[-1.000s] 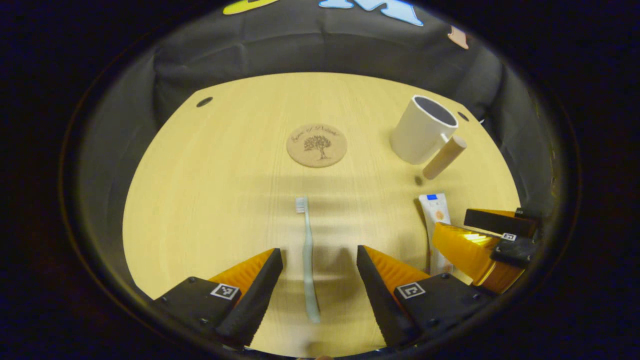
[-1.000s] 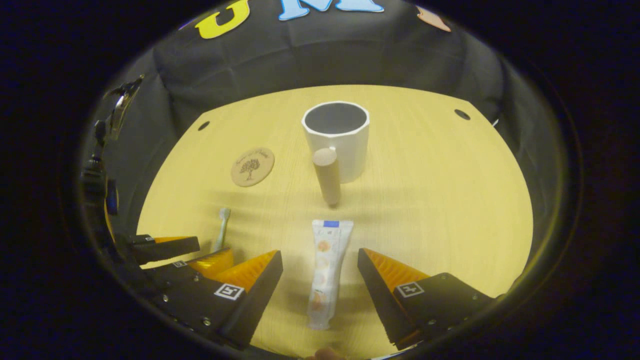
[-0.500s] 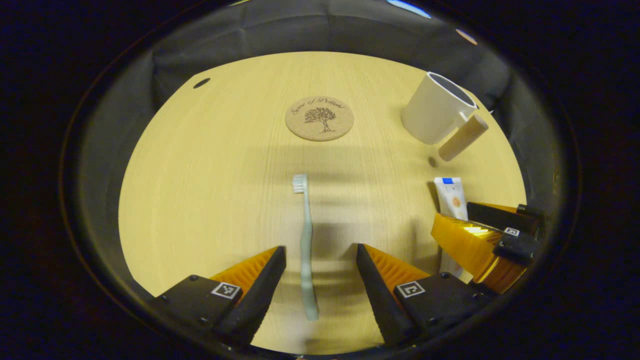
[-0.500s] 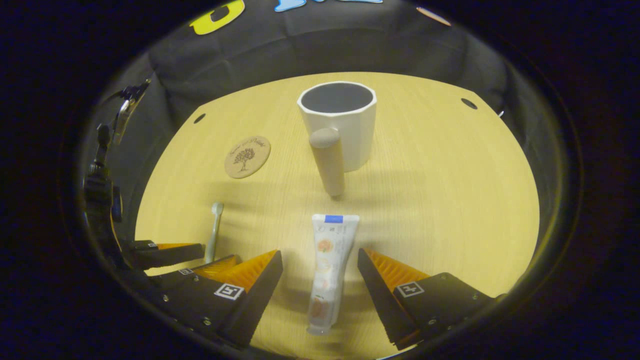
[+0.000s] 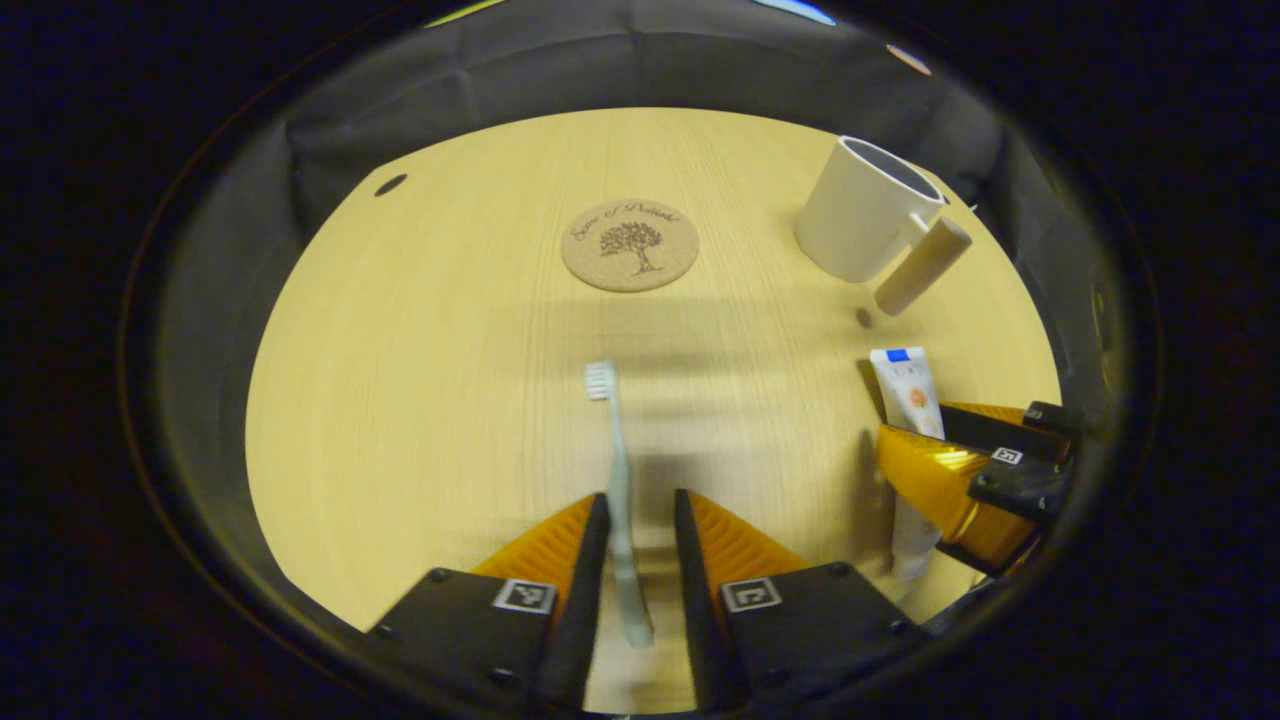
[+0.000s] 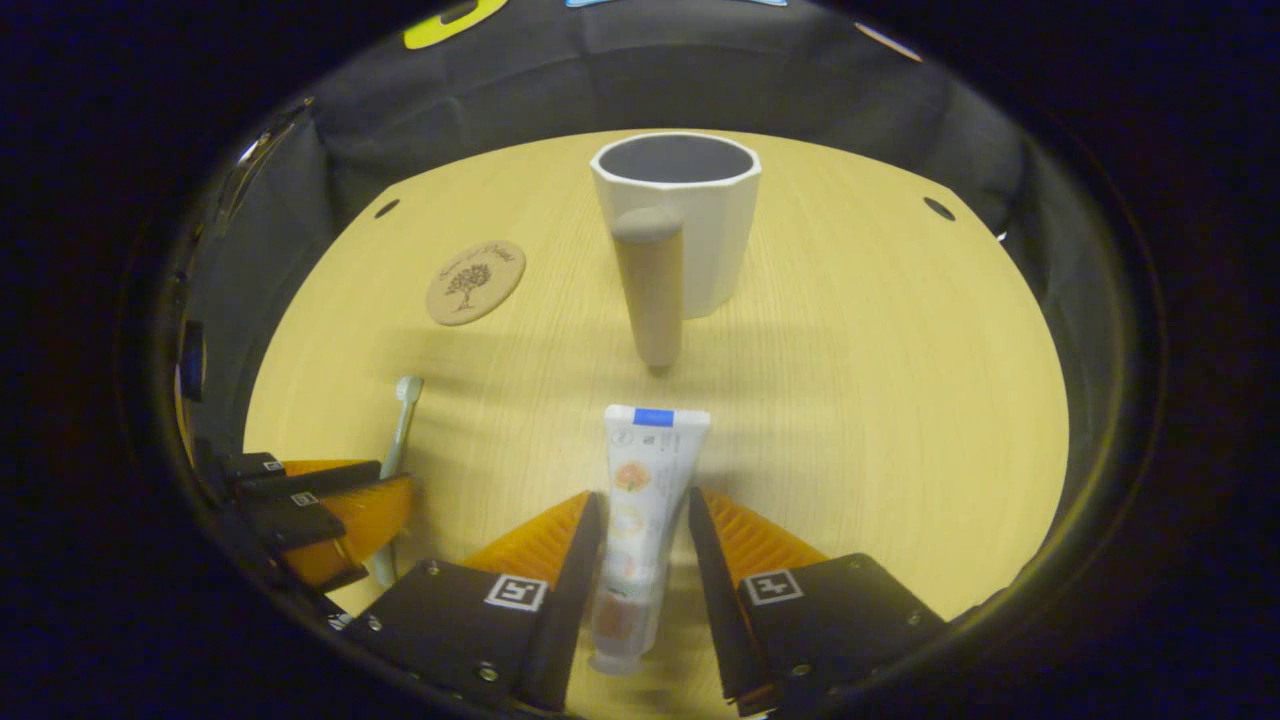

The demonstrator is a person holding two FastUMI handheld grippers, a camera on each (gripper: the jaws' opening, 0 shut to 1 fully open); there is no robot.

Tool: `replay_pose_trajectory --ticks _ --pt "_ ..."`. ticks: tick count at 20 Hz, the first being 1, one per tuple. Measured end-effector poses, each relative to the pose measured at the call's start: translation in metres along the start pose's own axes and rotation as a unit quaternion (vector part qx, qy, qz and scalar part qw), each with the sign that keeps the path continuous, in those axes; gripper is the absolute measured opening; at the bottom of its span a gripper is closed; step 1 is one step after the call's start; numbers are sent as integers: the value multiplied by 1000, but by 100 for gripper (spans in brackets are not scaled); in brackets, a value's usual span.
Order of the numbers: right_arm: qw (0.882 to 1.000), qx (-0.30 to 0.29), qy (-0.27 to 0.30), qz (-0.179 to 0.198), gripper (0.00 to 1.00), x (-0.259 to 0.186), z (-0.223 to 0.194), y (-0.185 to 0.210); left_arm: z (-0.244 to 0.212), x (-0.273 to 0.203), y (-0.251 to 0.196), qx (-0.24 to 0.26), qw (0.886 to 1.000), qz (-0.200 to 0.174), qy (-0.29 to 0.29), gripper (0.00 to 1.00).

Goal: Put the toothbrush and toothpaste on the desktop into the cup, then pick up the cup and place it on the coaster on the desktop.

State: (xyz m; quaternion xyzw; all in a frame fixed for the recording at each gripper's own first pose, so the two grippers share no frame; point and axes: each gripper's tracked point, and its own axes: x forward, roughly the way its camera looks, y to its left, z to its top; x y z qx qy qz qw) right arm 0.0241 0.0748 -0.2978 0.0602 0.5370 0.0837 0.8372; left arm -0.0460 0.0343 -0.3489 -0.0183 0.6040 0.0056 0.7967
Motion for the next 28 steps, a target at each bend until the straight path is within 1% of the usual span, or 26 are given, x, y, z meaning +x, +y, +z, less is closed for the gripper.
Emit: replay_pose_trajectory --ticks 1,2,3,4,5,6,7,8,9,12,16,20,24,26,28 --pt "1000 10 1 6 52 -3 1 0 -3 0 2 2 1000 -3 -1 41" --pt "999 26 8 17 41 1 -2 3 1 4 3 4 1000 0 -8 41" --pt "999 31 9 24 33 -1 -2 3 -1 1 1 2 1000 -1 -9 21" --pt "999 32 10 29 31 -2 -2 1 0 1 1 5 1000 -4 -10 22" --pt "999 40 10 33 26 0 -2 2 -1 1 1 8 1000 -8 -11 22" --pt "999 38 7 37 24 -1 -2 1 -3 0 5 6 1000 -6 -17 21" --pt "999 35 6 38 24 -2 -1 1 0 -1 4 9 1000 -9 -17 11" --pt "999 38 -4 39 19 0 1 1 0 0 5 14 1000 -12 -20 11" --pt "998 35 -5 42 18 -2 -1 1 1 -1 4 15 999 -14 -25 10" --pt "998 39 -15 48 18 -3 1 1 1 0 4 14 999 -17 -36 9" --pt "996 36 -52 56 18 -13 12 0 3 -8 10 7 998 -23 -58 9" --pt "992 42 -100 70 18 -43 27 1 26 -21 6 21 993 -23 -112 9" --pt "979 49 -169 101 17 -79 53 13 48 -42 -8 21 987 -52 -154 9" --pt "969 49 -214 111 17 -98 72 17 61 -53 -11 20 982 -62 -176 9" --pt "960 41 -253 115 17 -111 92 22 72 -60 -15 20 980 -72 -187 9"
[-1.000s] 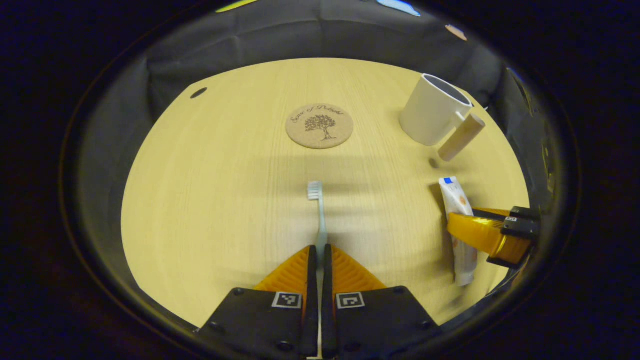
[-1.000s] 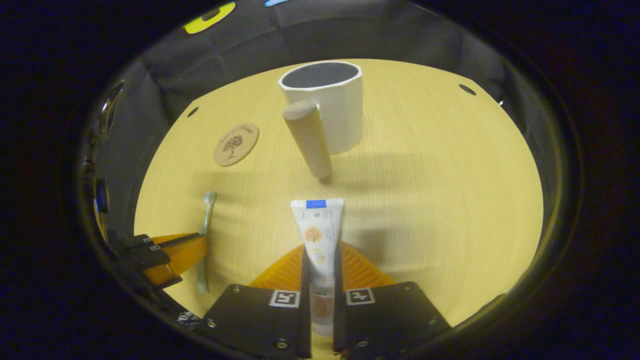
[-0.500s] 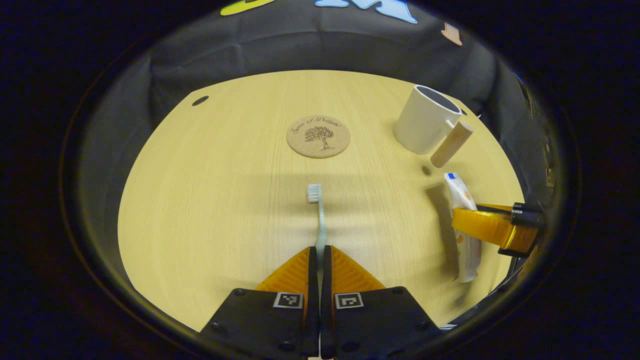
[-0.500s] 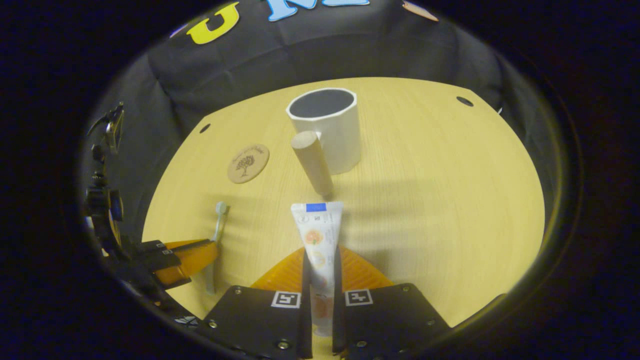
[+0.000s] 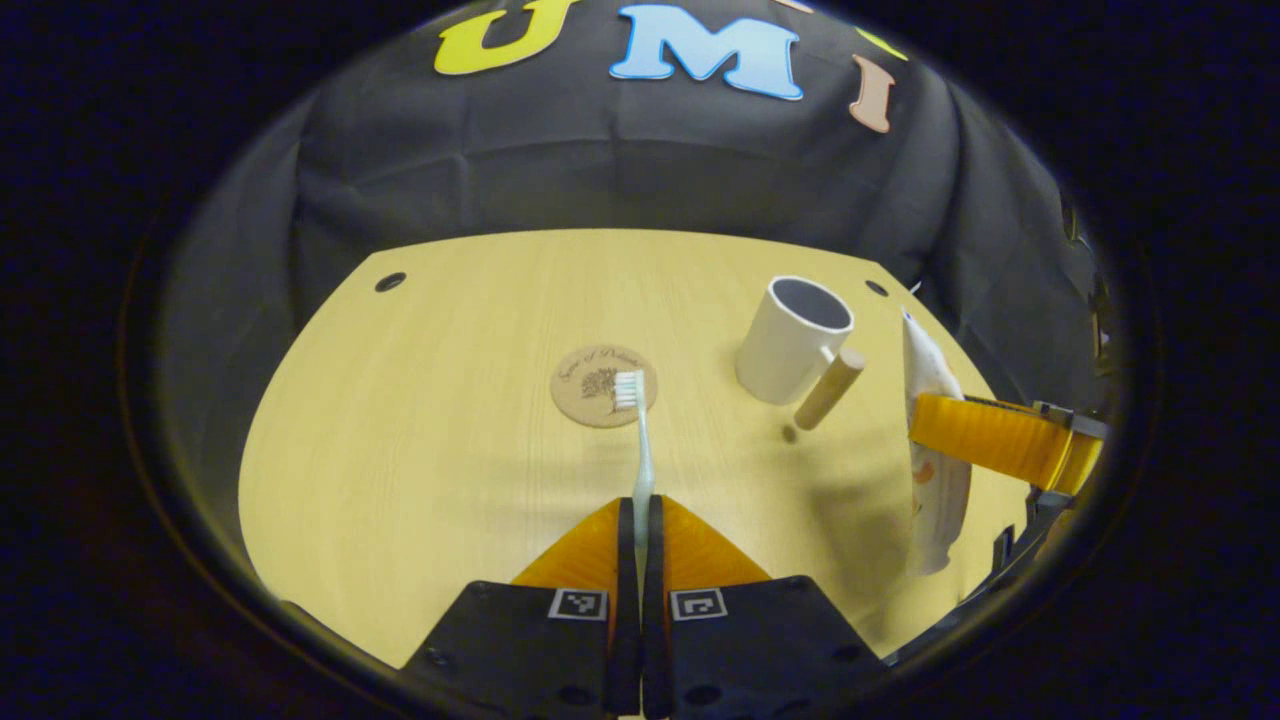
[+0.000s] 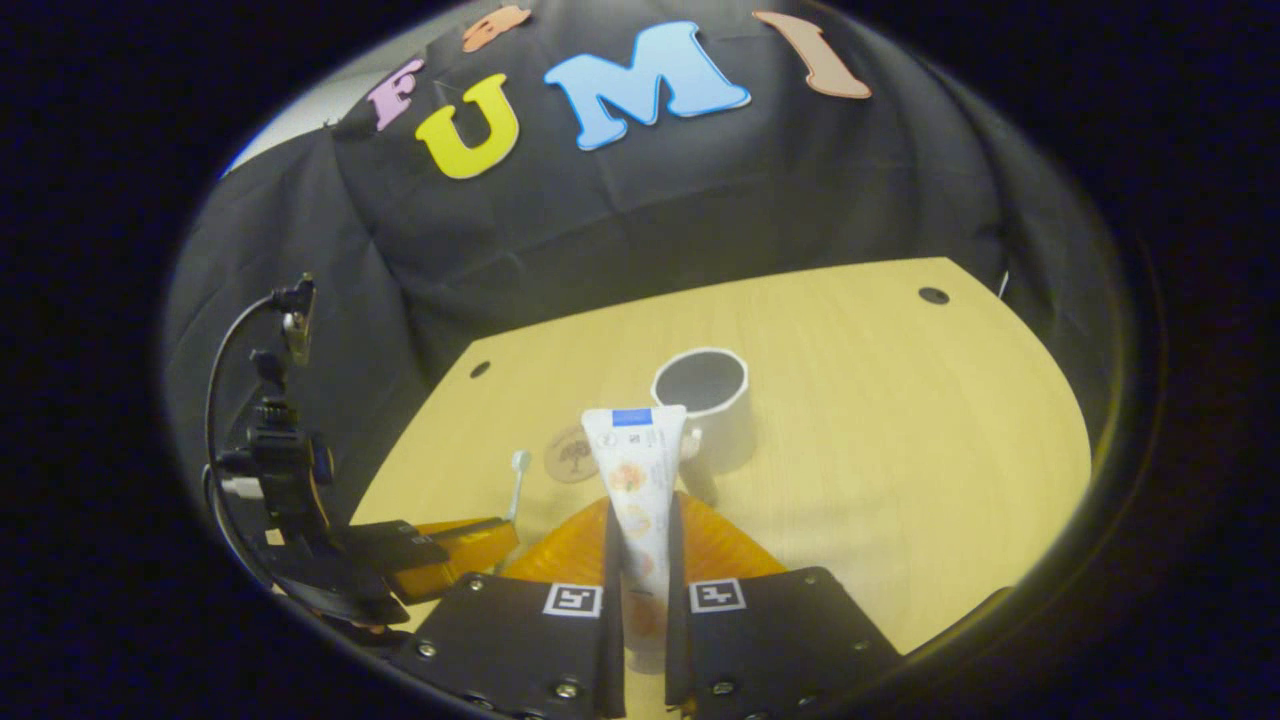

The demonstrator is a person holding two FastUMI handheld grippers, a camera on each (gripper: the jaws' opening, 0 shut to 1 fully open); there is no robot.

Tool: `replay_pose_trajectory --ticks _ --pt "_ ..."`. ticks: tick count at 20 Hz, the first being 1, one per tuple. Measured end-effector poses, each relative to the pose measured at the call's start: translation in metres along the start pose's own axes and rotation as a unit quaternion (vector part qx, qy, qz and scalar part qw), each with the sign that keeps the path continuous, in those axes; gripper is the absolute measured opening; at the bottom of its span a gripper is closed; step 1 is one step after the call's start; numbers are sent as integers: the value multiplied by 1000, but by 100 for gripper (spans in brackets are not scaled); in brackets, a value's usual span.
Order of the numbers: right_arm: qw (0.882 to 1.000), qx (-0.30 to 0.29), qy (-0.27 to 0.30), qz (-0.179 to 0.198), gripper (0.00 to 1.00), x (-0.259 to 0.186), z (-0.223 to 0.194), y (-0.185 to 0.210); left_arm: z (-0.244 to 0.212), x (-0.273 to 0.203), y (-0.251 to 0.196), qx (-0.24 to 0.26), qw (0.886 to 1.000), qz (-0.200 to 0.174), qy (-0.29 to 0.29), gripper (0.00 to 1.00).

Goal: Put the toothbrush and toothpaste on the desktop into the cup, then pick up the cup and place it on the coaster on the desktop.

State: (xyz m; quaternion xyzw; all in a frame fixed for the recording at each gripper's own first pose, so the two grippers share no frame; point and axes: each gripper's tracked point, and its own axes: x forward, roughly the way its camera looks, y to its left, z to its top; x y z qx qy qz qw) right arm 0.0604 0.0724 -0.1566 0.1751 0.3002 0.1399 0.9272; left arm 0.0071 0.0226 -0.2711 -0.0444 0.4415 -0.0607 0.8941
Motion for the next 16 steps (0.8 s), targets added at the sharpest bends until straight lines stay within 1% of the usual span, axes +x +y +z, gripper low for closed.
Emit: replay_pose_trajectory --ticks 2,7,10,16 --pt "999 -16 -30 4 18 -2 21 6 15 -4 0 -4 1000 -7 -14 9" --pt "994 -57 -95 8 17 9 63 13 65 -6 4 -2 998 -7 -69 9" --pt "990 -55 -131 16 17 17 91 18 95 -4 3 -6 995 -9 -102 9" --pt "982 -51 -184 12 17 39 138 13 141 1 -4 -11 987 -19 -157 8"
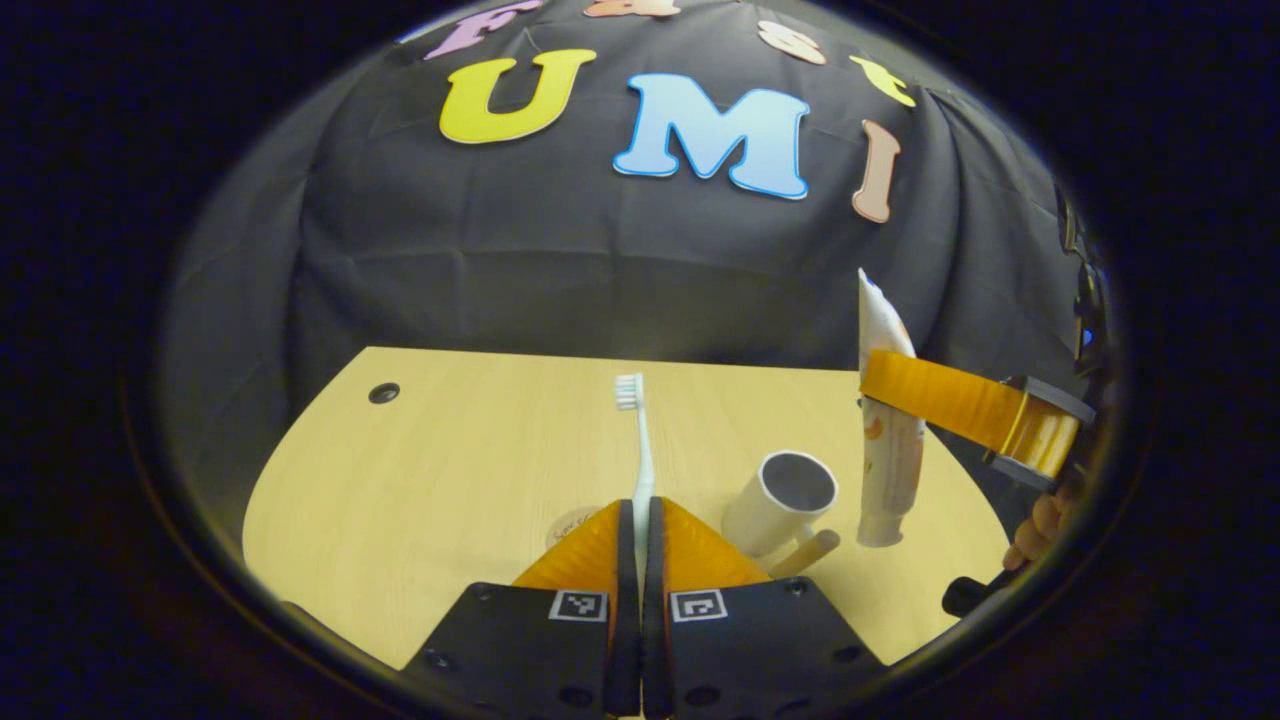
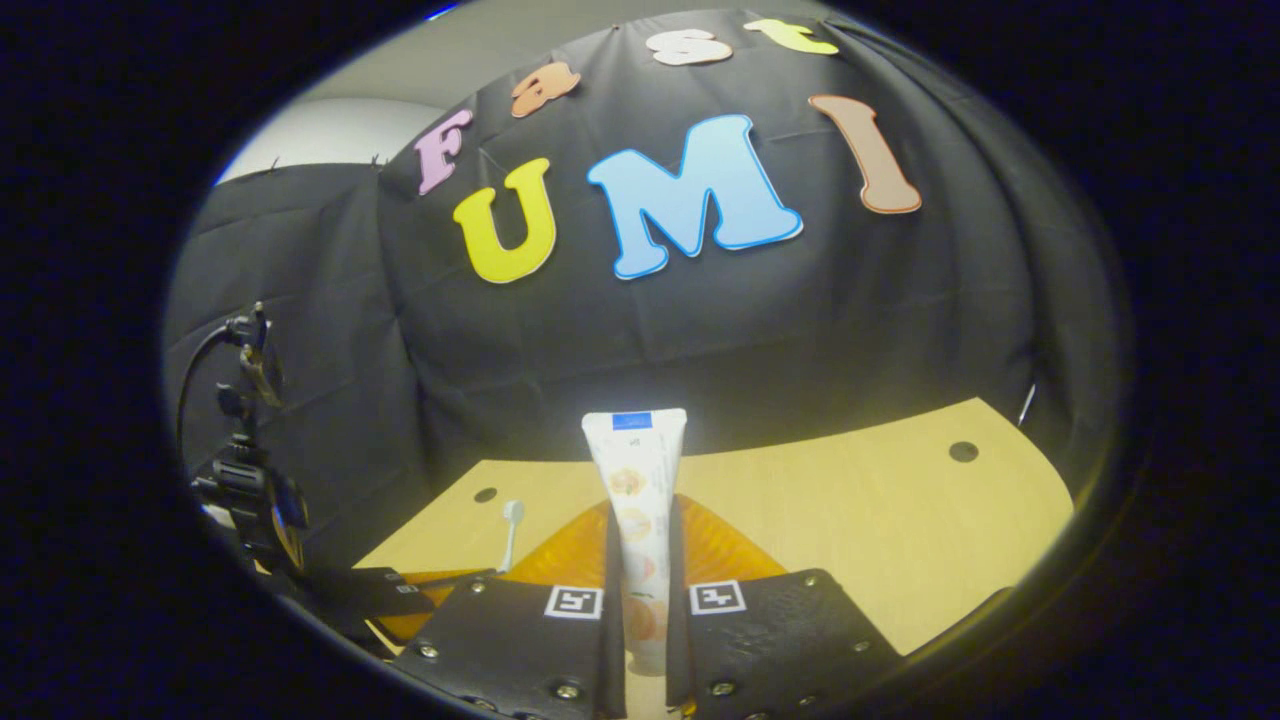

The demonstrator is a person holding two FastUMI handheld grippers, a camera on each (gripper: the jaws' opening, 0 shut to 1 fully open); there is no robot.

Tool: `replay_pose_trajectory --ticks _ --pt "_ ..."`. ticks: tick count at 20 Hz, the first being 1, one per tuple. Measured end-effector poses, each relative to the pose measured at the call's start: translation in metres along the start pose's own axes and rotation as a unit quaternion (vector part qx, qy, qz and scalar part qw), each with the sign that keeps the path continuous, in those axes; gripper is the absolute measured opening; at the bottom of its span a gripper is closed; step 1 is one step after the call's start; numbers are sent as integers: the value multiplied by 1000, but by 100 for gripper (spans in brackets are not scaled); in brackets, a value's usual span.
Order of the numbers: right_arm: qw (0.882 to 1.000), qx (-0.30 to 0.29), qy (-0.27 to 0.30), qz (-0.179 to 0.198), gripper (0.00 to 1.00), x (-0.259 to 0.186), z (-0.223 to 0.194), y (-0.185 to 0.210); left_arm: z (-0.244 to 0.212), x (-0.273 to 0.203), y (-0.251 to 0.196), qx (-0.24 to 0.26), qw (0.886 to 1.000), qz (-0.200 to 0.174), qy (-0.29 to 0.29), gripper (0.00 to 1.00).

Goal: Put the toothbrush and toothpaste on the desktop into the cup, then pick up the cup and place it on the coaster on the desktop.

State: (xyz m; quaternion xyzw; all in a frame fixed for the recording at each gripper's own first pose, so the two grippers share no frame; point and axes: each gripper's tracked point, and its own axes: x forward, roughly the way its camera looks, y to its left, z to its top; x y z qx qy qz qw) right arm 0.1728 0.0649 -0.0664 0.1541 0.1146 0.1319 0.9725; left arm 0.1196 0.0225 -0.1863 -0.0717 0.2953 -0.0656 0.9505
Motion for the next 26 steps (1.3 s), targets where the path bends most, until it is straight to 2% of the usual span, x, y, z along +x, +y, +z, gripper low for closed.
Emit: replay_pose_trajectory --ticks 4,8,12,17,21,25,26 --pt "999 -11 -38 -2 17 27 14 -10 22 8 -8 -3 999 -8 -39 8" --pt "998 -31 -57 -5 17 50 7 -23 31 10 -16 -15 997 -15 -68 8" --pt "998 -43 -40 -14 16 66 -13 -33 47 11 -15 -7 995 -13 -94 9" --pt "998 -52 -8 -25 17 78 -47 -44 46 13 -14 -15 995 -11 -95 8" --pt "996 -72 29 -39 24 78 -66 -53 42 15 -8 -18 996 -5 -87 8" --pt "993 -94 60 -42 25 68 -81 -53 38 16 -10 -27 996 -8 -81 8" --pt "992 -99 69 -45 32 66 -86 -53 38 17 -10 -29 996 -7 -81 8"
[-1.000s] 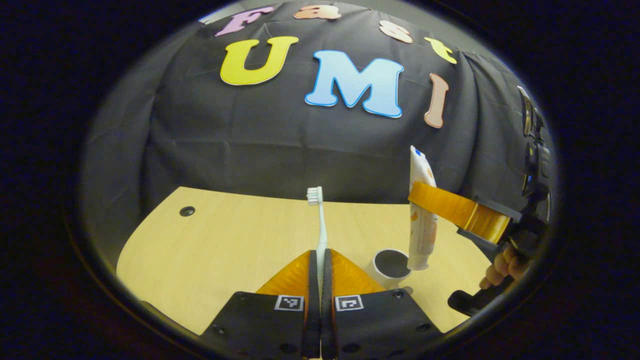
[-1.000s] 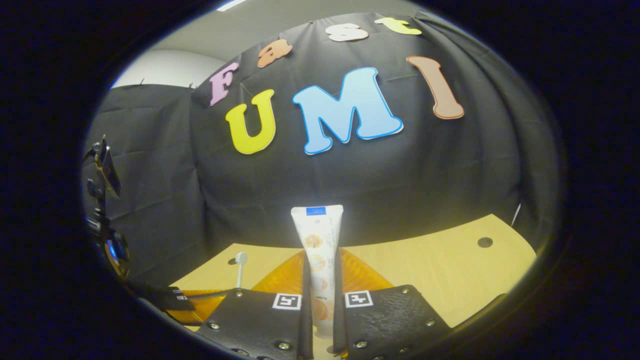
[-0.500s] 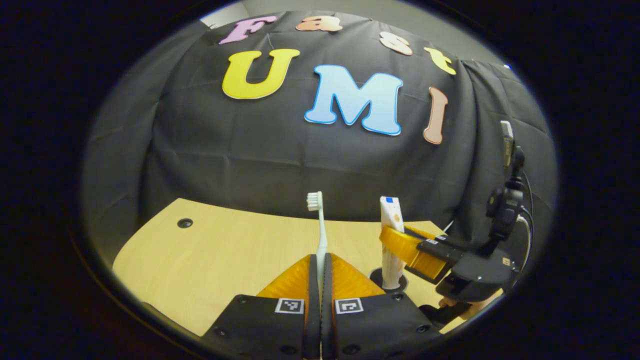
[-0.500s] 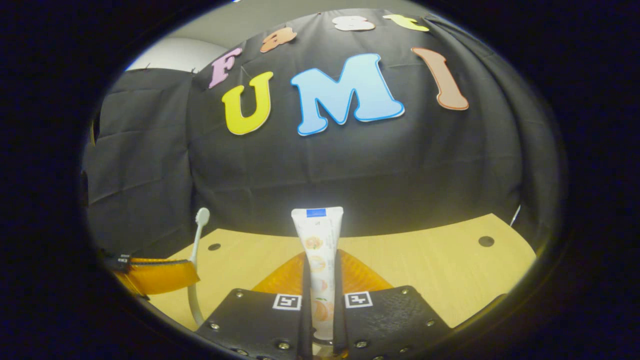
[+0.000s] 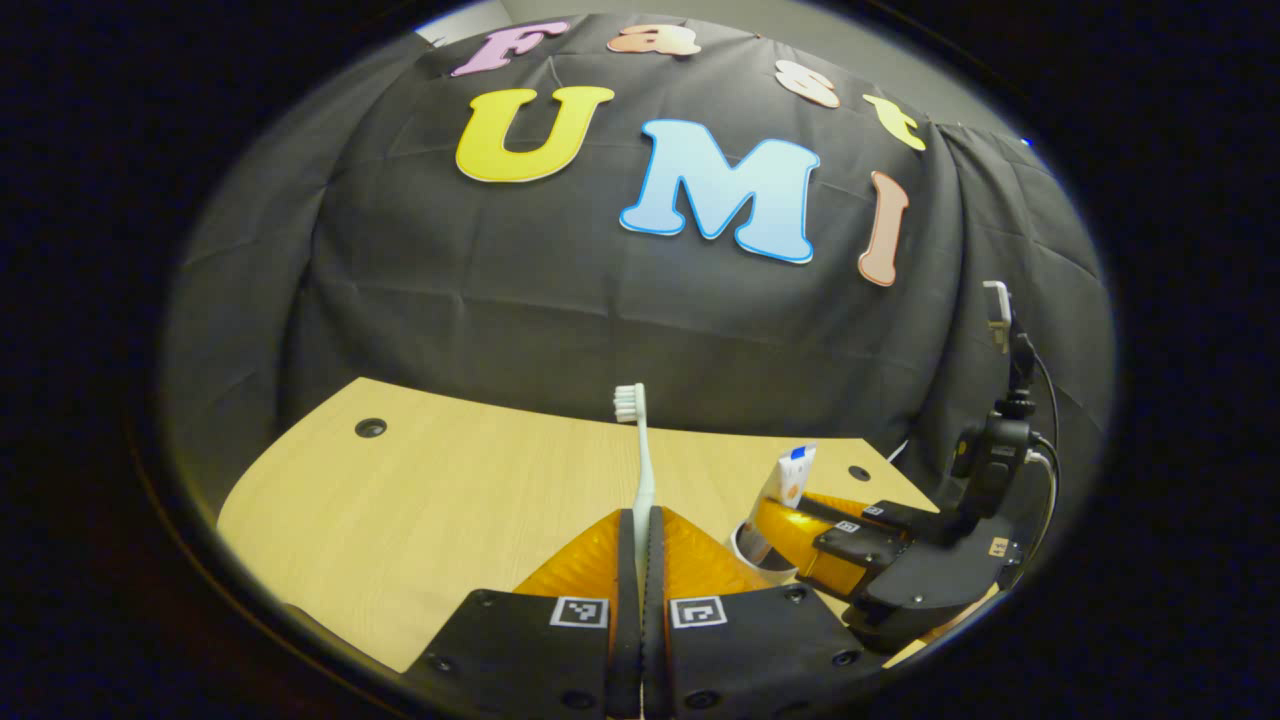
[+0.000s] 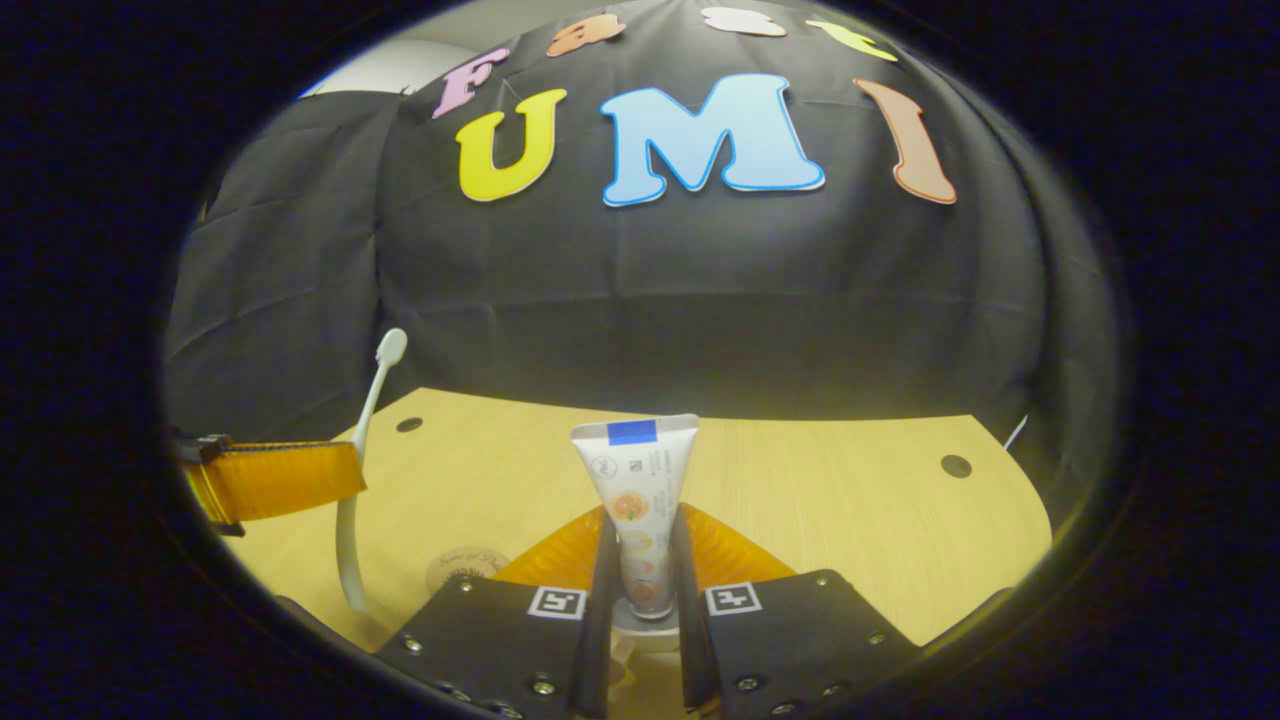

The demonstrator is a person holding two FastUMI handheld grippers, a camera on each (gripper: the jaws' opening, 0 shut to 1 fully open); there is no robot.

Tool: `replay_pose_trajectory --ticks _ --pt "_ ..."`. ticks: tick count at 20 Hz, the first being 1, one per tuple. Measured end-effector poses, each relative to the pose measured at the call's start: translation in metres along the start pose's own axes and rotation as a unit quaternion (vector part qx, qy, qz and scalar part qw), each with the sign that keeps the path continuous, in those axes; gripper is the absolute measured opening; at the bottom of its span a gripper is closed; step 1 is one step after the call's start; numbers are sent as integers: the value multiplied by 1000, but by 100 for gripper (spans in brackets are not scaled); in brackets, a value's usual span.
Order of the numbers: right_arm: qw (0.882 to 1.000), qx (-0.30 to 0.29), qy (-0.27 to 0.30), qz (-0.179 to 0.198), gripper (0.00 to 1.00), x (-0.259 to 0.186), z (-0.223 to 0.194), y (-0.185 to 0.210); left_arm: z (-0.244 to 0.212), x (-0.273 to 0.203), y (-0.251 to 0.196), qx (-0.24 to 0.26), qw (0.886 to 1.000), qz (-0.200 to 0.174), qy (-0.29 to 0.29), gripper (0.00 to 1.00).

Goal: Put the toothbrush and toothpaste on the desktop into the cup, then pick up the cup and place it on the coaster on the desktop.

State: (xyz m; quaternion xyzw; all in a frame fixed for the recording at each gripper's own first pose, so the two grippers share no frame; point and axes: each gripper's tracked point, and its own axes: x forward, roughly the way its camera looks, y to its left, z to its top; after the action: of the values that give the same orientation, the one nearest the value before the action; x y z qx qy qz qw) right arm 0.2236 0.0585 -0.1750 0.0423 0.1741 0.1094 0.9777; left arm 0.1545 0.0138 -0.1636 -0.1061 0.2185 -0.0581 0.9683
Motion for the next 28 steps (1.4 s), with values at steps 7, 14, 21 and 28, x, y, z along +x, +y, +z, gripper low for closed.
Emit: replay_pose_trajectory --ticks 7,14,21,28 --pt "1000 -24 1 -11 60 -11 2 -1 -2 3 -3 -1 1000 -5 2 8" --pt "1000 -3 -24 -17 60 -21 21 -9 3 9 -13 -10 1000 -22 -12 8" --pt "995 26 -93 -5 62 -38 64 -14 4 27 -26 -8 999 -32 -24 8" --pt "993 40 -109 -22 59 -71 82 -36 26 44 -56 -32 993 -80 -77 8"
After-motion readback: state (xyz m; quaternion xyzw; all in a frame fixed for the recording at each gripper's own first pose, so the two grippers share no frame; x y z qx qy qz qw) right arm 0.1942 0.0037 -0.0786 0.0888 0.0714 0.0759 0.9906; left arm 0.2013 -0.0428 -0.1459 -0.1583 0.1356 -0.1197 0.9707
